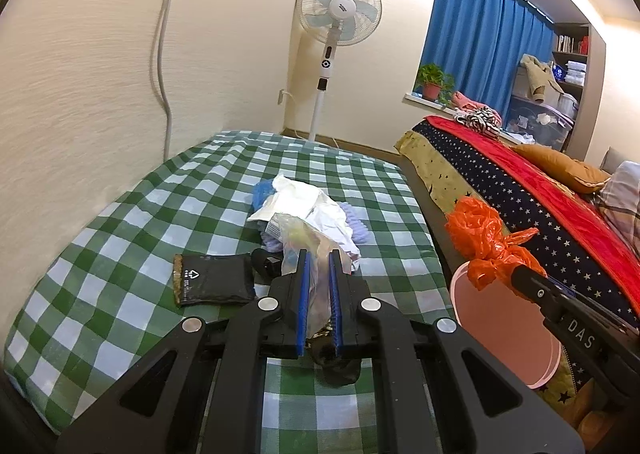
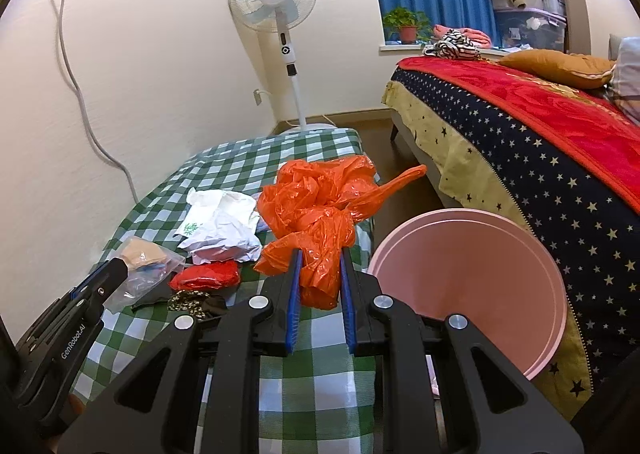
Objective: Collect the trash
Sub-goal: 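Carry both bags over the pink bin and open both tools to drop them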
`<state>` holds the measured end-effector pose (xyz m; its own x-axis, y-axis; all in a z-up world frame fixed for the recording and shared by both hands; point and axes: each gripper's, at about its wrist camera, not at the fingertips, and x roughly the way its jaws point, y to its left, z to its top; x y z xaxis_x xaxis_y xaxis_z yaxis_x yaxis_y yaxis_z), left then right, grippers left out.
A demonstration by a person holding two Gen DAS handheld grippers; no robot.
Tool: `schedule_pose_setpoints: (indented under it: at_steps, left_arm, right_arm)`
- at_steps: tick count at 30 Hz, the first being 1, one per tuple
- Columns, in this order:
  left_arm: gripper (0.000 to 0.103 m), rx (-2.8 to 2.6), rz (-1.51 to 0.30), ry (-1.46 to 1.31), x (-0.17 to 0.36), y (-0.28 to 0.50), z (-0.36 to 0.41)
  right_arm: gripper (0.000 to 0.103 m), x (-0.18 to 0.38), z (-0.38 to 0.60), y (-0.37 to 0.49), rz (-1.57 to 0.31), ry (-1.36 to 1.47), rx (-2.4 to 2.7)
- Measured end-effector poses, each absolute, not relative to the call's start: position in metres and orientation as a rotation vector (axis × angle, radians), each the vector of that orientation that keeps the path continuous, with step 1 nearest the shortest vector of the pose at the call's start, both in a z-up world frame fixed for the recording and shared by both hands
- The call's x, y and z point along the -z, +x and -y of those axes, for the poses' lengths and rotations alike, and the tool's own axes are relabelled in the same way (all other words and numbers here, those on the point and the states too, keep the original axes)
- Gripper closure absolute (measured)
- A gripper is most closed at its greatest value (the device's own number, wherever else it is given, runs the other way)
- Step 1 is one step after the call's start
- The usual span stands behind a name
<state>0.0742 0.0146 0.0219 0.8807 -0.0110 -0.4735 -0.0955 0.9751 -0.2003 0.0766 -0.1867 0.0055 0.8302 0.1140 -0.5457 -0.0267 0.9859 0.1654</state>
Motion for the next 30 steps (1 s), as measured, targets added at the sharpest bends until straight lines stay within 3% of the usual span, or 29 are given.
schedule_pose_setpoints:
  at_steps: [30]
  left_arm:
    - [0.094,0.166,-0.502,-0.213,-0.013,0.103,0.056]
  right_arm:
    - [0.087,-0.013,0.259,0.067,-0.582,0.177,0.208]
